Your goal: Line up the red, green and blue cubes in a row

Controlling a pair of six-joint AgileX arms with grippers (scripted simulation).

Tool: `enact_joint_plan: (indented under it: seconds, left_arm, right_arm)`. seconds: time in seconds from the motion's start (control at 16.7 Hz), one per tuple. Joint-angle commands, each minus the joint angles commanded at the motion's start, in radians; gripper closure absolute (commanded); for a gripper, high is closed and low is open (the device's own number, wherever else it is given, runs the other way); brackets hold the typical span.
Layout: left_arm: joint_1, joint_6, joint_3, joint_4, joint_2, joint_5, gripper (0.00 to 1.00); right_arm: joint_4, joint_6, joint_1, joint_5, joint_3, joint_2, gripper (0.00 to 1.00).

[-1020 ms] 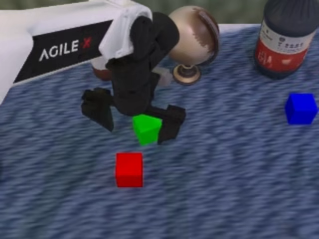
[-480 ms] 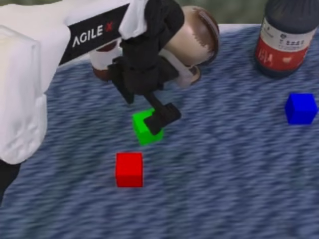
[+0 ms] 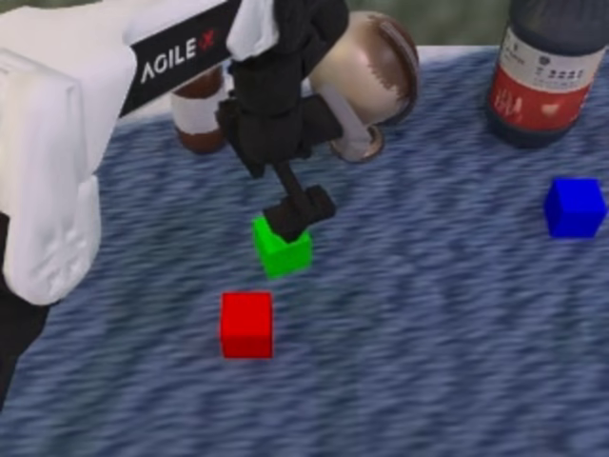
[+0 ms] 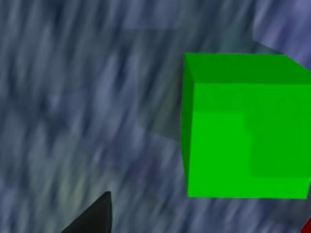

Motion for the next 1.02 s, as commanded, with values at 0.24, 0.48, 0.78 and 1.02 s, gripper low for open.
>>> enact_joint_plan:
  seconds: [0.24, 0.48, 0.78, 1.02]
  left_arm:
    - [-0.004, -0.003, -0.017, 0.018, 0.000, 0.000, 0.00]
    - [-0.001, -0.001, -0.114, 0.153, 0.037, 0.000, 0.00]
    - [0.001, 0.002, -0.217, 0.297, 0.080, 0.001, 0.00]
    - [0.001, 0.002, -0.218, 0.299, 0.081, 0.001, 0.00]
  right_arm:
    - [0.000, 0.000, 0.000, 0.000, 0.000, 0.000, 0.00]
    - [0.000, 0.000, 0.000, 0.000, 0.000, 0.000, 0.00]
    - [0.000, 0.000, 0.000, 0.000, 0.000, 0.000, 0.00]
    - [0.000, 0.000, 0.000, 0.000, 0.000, 0.000, 0.00]
